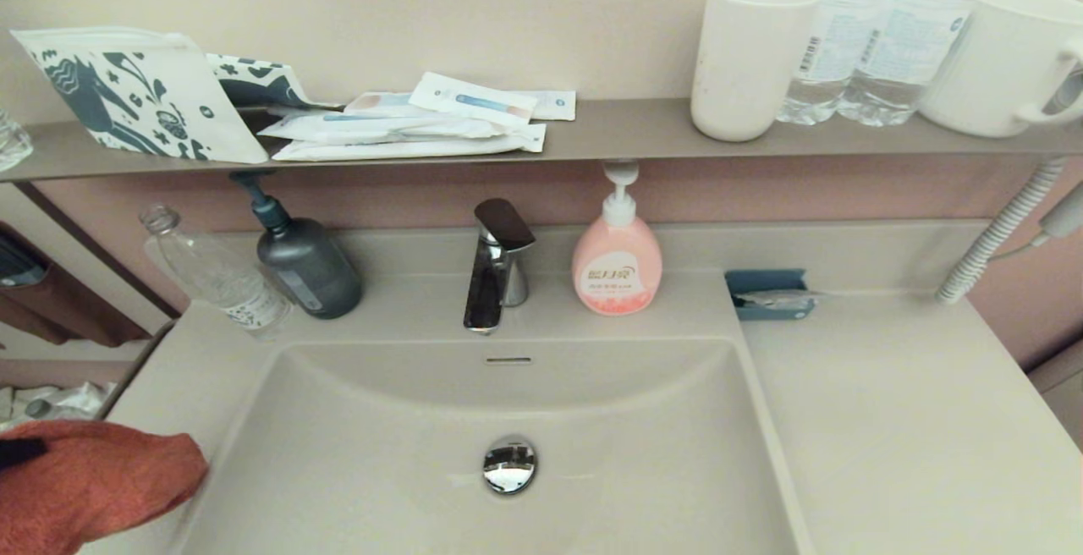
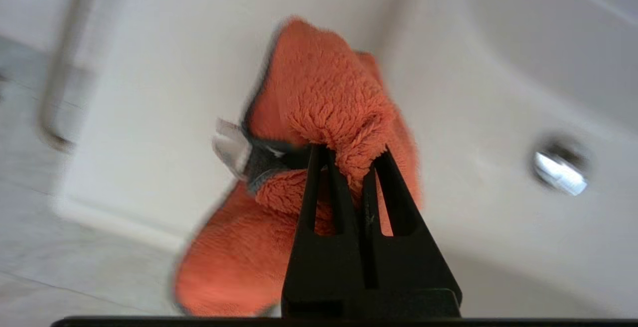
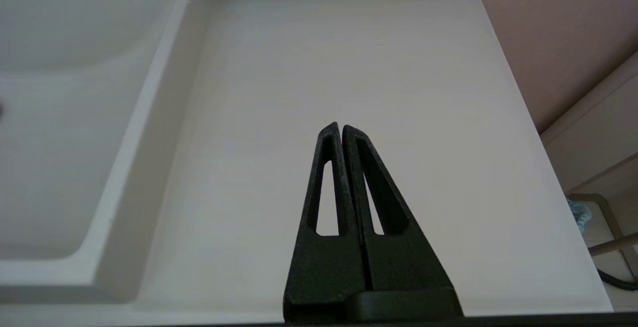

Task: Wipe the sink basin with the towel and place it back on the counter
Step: Wipe the sink

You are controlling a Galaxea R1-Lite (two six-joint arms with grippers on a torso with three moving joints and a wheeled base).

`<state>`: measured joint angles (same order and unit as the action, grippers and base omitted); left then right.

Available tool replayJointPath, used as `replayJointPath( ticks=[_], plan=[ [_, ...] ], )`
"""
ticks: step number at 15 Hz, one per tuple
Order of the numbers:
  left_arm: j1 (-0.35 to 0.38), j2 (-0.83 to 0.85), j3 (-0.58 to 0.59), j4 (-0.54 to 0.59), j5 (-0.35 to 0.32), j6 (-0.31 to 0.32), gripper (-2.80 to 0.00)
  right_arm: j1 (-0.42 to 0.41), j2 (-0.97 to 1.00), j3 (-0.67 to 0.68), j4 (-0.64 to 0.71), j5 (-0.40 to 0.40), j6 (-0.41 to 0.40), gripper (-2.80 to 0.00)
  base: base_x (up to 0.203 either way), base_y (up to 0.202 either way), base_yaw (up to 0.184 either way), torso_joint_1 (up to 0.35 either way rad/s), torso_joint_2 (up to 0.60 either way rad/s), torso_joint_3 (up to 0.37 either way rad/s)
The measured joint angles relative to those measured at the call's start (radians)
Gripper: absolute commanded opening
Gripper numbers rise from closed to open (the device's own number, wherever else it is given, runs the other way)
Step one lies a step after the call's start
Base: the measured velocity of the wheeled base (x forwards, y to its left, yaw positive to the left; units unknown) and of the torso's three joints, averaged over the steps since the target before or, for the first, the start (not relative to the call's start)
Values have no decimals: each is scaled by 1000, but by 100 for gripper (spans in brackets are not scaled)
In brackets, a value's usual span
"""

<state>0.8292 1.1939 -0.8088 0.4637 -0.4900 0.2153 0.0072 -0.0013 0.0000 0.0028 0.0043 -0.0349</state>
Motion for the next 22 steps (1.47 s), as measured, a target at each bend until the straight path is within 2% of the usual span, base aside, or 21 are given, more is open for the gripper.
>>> replayJointPath(
  ticks=[3, 5, 7, 11, 14, 16, 18, 22],
  plan=[
    [-98, -74, -52, 202, -26, -5, -280, 0, 0, 0, 0, 0, 0, -280, 0, 0, 0, 0, 0, 0],
    [-183, -117, -61, 280, -29, -26, -280, 0, 0, 0, 0, 0, 0, -280, 0, 0, 0, 0, 0, 0],
    [-255, -140, -63, 290, -30, -53, -280, 0, 0, 0, 0, 0, 0, -280, 0, 0, 0, 0, 0, 0],
    [-385, -143, -10, 273, -21, -51, -280, 0, 0, 0, 0, 0, 0, -280, 0, 0, 0, 0, 0, 0],
    [-469, -110, 57, 221, 8, -52, -280, 0, 0, 0, 0, 0, 0, -280, 0, 0, 0, 0, 0, 0],
    [-527, -76, 99, 143, 28, -74, -280, 0, 0, 0, 0, 0, 0, -280, 0, 0, 0, 0, 0, 0],
    [-611, -48, 118, 69, 49, -163, -280, 0, 0, 0, 0, 0, 0, -280, 0, 0, 0, 0, 0, 0],
    [-860, 1, 136, -53, 193, -388, -280, 0, 0, 0, 0, 0, 0, -280, 0, 0, 0, 0, 0, 0]
  ],
)
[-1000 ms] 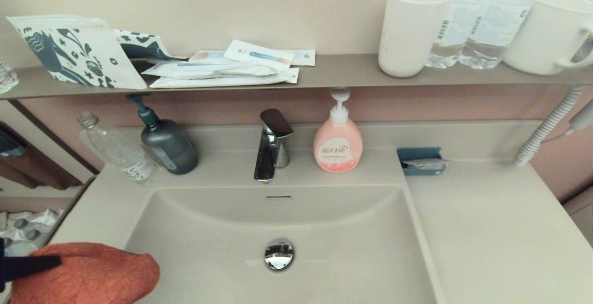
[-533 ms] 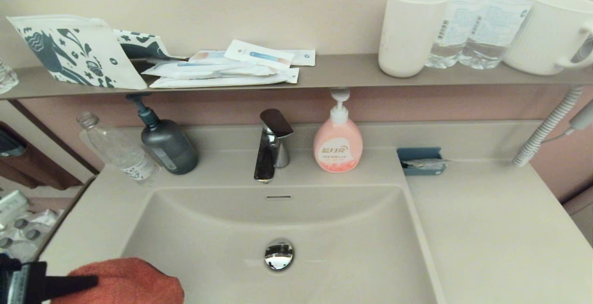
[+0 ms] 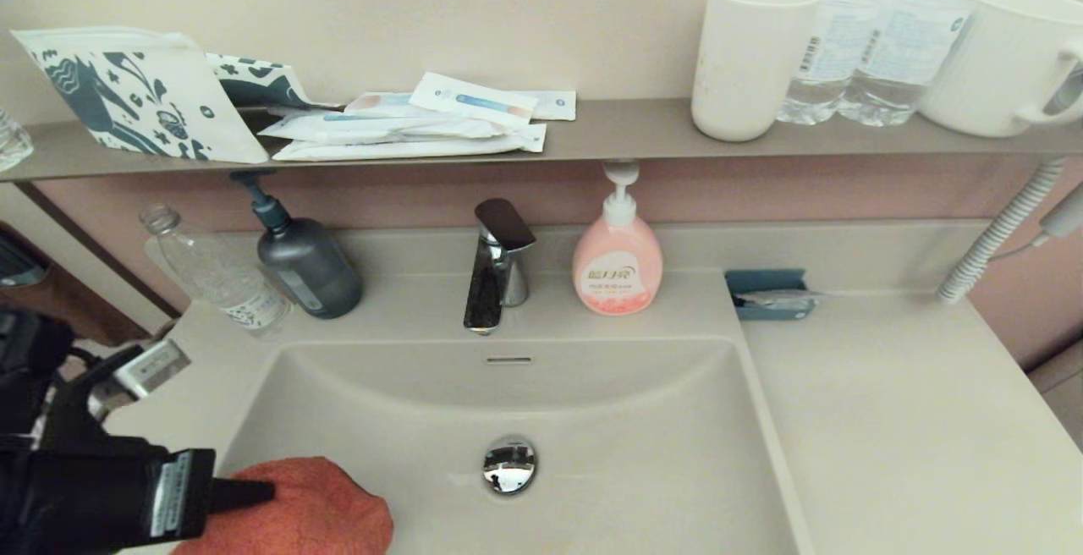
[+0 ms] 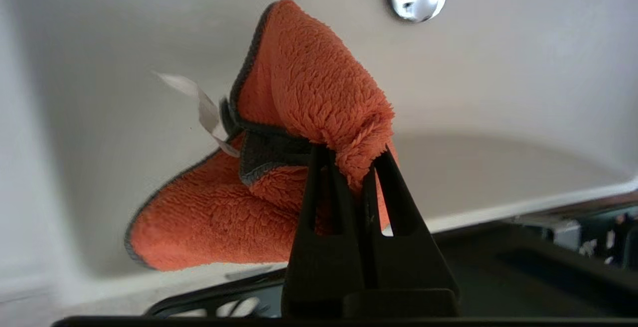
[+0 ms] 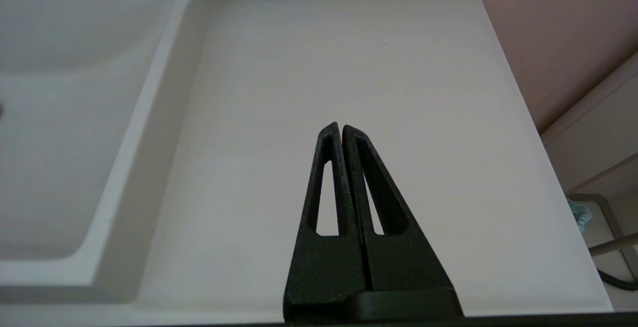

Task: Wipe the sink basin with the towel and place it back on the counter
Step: Wipe the sink

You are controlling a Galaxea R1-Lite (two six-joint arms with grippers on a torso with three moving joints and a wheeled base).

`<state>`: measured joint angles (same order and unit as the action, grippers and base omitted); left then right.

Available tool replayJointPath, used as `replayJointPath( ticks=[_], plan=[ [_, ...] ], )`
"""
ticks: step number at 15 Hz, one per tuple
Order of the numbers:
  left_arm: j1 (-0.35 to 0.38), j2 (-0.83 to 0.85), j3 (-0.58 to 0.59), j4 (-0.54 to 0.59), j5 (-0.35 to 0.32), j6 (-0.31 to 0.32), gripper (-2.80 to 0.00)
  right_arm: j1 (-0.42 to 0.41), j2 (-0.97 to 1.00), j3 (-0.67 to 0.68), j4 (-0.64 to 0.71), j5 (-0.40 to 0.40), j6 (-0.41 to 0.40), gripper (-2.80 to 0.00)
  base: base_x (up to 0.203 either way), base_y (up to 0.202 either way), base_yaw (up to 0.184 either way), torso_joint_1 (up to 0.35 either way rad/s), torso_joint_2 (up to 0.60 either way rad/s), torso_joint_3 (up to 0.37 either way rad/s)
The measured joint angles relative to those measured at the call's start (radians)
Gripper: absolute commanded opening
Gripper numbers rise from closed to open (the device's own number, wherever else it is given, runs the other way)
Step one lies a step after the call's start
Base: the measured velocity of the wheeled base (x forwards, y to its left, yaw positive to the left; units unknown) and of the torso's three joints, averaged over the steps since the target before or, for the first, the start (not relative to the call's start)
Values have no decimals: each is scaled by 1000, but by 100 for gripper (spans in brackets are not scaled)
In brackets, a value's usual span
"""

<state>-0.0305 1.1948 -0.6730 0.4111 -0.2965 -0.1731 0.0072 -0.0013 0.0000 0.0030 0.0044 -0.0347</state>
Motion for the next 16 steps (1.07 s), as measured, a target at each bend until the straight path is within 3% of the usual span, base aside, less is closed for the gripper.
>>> replayJointPath(
  ticks=[4, 6, 10, 14, 16],
  plan=[
    [-251, 56, 2, -74, 170, -216, -280, 0, 0, 0, 0, 0, 0, -280, 0, 0, 0, 0, 0, 0],
    [-360, 98, 13, -129, 257, -289, -280, 0, 0, 0, 0, 0, 0, -280, 0, 0, 0, 0, 0, 0],
    [-518, 199, 61, -272, 402, -325, -280, 0, 0, 0, 0, 0, 0, -280, 0, 0, 0, 0, 0, 0],
    [-693, 270, 78, -306, 422, -305, -280, 0, 0, 0, 0, 0, 0, -280, 0, 0, 0, 0, 0, 0],
    [-744, 318, 64, -313, 437, -335, -280, 0, 0, 0, 0, 0, 0, -280, 0, 0, 0, 0, 0, 0]
  ],
)
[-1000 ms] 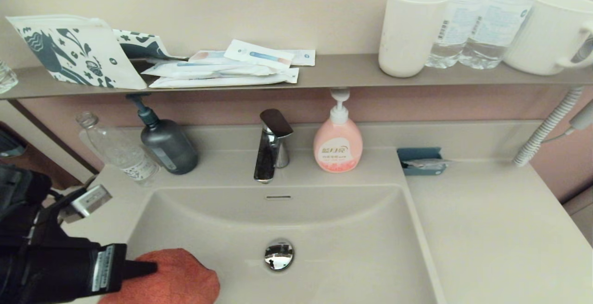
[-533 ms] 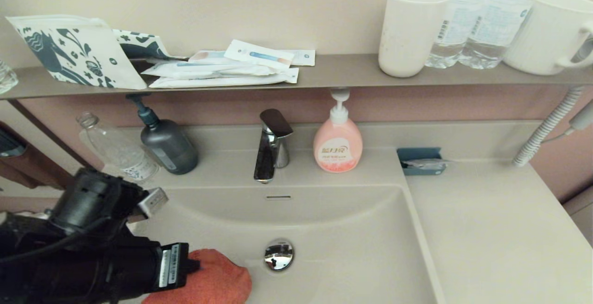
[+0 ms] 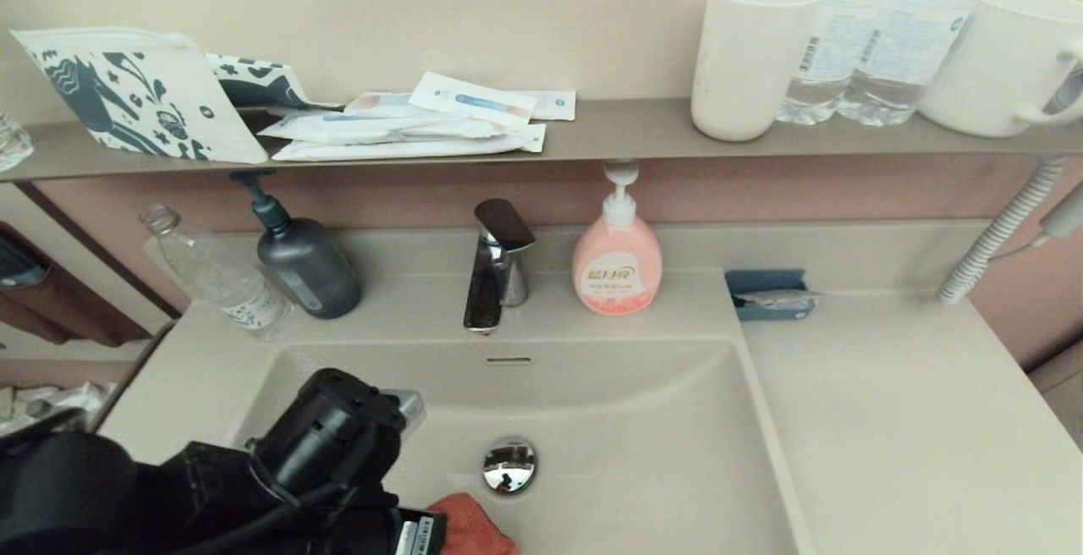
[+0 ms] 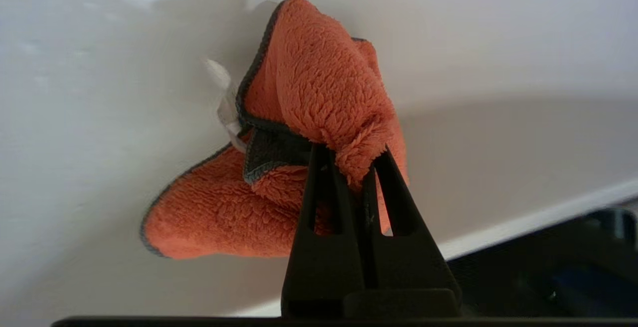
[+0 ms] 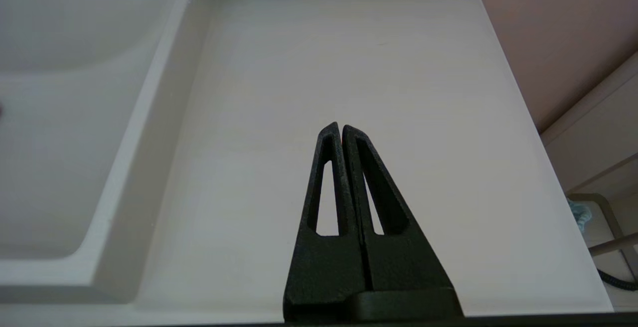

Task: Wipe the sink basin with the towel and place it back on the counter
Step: Wipe the sink

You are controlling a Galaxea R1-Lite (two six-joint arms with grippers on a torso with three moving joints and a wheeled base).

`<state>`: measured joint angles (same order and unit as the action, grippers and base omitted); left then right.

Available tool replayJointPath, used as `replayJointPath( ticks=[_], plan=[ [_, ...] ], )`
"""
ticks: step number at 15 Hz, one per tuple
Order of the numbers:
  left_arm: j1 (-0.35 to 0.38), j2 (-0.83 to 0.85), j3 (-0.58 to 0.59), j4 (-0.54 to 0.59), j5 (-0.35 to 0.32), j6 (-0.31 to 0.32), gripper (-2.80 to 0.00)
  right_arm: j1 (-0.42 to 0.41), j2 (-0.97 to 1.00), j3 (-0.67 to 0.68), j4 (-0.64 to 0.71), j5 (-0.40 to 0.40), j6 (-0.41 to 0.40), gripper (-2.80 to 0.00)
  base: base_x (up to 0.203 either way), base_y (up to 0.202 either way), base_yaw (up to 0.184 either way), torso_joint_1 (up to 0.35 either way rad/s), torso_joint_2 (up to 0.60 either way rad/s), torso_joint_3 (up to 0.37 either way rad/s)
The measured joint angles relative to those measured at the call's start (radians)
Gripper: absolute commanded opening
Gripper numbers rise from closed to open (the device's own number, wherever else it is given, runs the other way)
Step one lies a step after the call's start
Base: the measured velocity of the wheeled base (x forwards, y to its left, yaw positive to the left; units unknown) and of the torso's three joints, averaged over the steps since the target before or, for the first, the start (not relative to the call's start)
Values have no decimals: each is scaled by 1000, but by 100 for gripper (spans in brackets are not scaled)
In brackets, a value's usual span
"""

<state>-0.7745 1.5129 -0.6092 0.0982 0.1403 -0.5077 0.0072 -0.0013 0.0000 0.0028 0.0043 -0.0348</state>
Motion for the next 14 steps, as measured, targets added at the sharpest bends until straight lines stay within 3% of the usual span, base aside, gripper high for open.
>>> replayJointPath(
  ticks=[4, 9, 14],
  plan=[
    [-85, 137, -90, -14, 42, -175, -280, 0, 0, 0, 0, 0, 0, -280, 0, 0, 0, 0, 0, 0],
    [-202, 212, -196, 24, 65, -237, -280, 0, 0, 0, 0, 0, 0, -280, 0, 0, 0, 0, 0, 0],
    [-298, 218, -356, 235, 65, -329, -280, 0, 0, 0, 0, 0, 0, -280, 0, 0, 0, 0, 0, 0]
  ],
)
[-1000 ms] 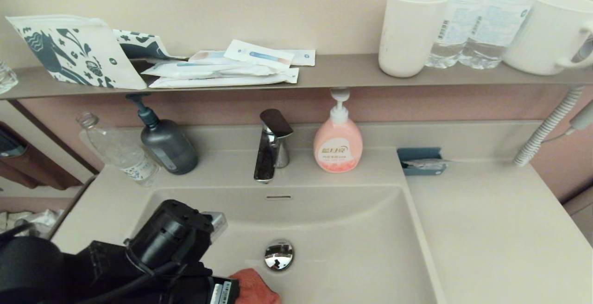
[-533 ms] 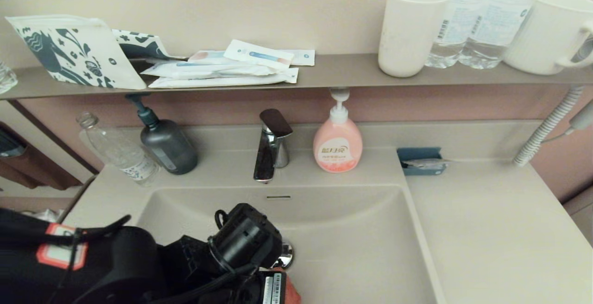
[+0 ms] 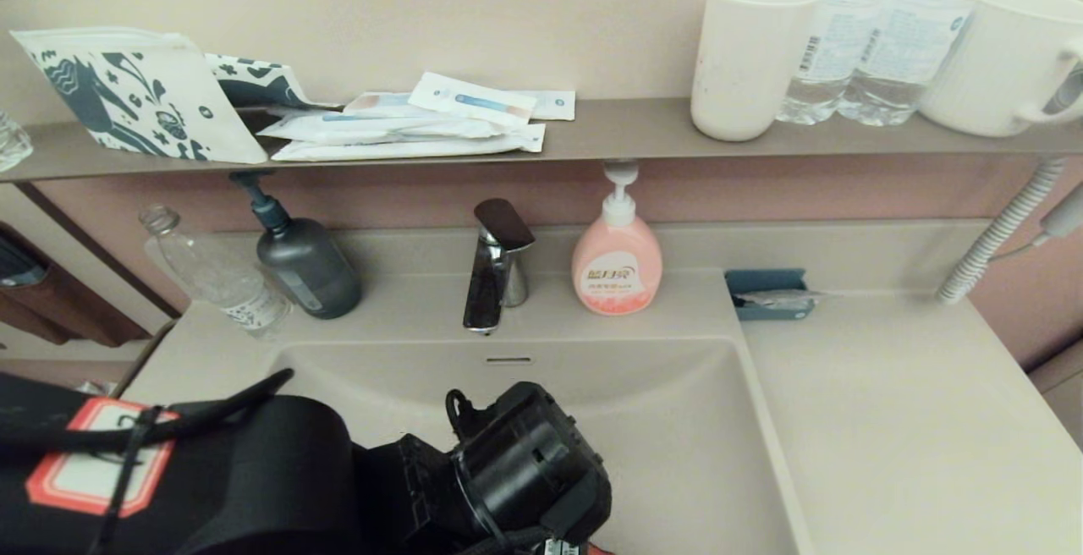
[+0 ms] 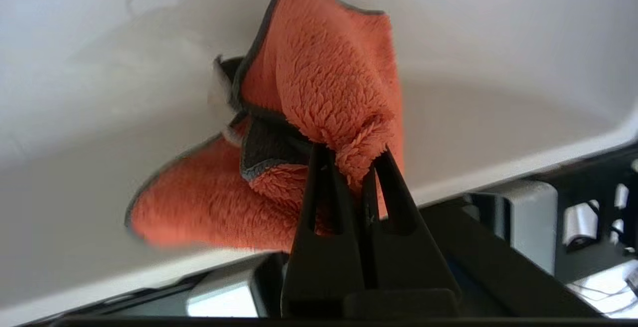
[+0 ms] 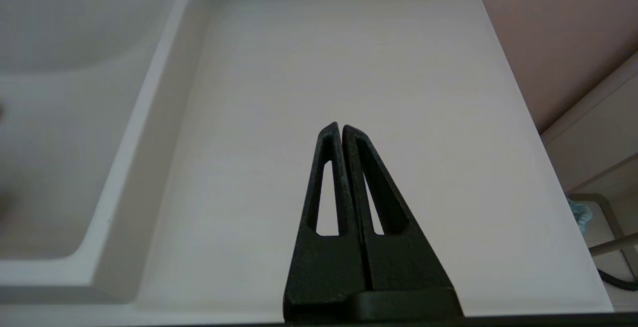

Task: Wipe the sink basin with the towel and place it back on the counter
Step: Wipe the sink

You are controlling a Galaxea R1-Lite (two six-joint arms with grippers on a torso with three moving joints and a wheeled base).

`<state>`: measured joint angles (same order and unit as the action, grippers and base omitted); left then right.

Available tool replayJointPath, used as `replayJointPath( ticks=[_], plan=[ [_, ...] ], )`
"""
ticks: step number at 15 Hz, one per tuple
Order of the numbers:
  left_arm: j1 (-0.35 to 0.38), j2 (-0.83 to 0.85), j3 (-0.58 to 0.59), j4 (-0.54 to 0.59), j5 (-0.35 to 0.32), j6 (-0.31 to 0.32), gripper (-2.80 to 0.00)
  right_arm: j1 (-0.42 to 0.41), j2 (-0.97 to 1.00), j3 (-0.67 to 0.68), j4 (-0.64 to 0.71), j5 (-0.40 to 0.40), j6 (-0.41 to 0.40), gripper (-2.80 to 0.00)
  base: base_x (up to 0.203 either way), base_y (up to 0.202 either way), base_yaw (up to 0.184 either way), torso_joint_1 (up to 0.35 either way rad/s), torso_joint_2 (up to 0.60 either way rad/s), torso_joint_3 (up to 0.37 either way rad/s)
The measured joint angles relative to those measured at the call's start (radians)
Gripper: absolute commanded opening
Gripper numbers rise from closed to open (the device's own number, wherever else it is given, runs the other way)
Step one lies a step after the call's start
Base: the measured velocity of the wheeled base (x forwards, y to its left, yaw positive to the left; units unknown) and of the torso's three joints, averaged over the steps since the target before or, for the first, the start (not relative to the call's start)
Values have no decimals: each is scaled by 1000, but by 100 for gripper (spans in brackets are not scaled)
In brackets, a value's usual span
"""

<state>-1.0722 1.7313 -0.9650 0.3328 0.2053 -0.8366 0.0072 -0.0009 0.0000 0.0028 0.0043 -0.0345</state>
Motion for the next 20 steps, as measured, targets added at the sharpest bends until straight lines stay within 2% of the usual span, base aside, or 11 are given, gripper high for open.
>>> replayJointPath(
  ticks=[5, 9, 12, 16, 20],
  plan=[
    [-27, 80, -52, -6, -5, -5, -280, 0, 0, 0, 0, 0, 0, -280, 0, 0, 0, 0, 0, 0],
    [-36, 158, -61, -161, 7, -3, -280, 0, 0, 0, 0, 0, 0, -280, 0, 0, 0, 0, 0, 0],
    [-38, 213, -65, -184, 15, -4, -280, 0, 0, 0, 0, 0, 0, -280, 0, 0, 0, 0, 0, 0],
    [-38, 275, -35, -279, 90, -3, -280, 0, 0, 0, 0, 0, 0, -280, 0, 0, 0, 0, 0, 0],
    [-36, 323, -2, -321, 115, -11, -280, 0, 0, 0, 0, 0, 0, -280, 0, 0, 0, 0, 0, 0]
  ],
)
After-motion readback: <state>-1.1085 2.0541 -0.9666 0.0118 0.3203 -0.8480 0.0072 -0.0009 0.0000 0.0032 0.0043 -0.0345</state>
